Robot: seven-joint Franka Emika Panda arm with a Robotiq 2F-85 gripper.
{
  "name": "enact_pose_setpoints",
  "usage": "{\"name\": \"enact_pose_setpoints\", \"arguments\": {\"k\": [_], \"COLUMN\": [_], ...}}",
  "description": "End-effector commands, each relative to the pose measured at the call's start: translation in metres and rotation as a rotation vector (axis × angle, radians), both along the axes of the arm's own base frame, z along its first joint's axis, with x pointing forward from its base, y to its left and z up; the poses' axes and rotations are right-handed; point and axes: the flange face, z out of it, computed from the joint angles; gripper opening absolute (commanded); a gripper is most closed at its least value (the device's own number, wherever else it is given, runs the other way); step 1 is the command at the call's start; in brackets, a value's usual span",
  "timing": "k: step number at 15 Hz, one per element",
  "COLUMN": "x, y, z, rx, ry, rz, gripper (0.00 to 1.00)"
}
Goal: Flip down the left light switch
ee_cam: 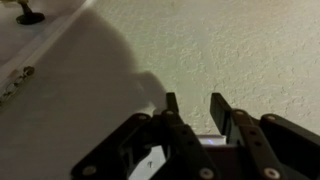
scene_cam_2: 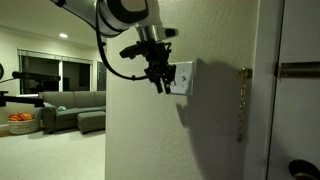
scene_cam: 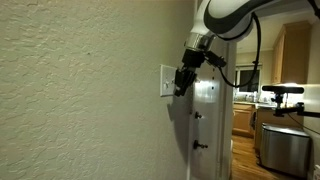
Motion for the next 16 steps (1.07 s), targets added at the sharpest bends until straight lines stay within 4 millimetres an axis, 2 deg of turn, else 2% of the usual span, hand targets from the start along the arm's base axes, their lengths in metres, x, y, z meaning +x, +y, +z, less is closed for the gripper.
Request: {"name": "enact_pose_setpoints", "arguments": {"k": [1, 5, 6, 10, 13, 14, 16], "x": [-0.04, -0.06, -0.063, -0.074, -0.078, -0.06, -0.063], "y": [-0.009, -0.011, -0.01, -0.01, -0.012, -0.006, -0.007], "z": [-0.016, -0.053, -0.061, -0.093, -0.108, -0.107, -0.113], "rx": [-0.022, -0.006, -0.001, 0.005, 0.008, 0.002, 0.004], "ry": [0.093, 0.21, 0.232, 0.286, 0.32, 0.312, 0.324], "rz": [0.007, -0.003, 0.0, -0.002, -0.026, -0.009, -0.011], "gripper": [0.7, 0.96, 0.99, 1.0, 1.0, 1.0, 1.0]}}
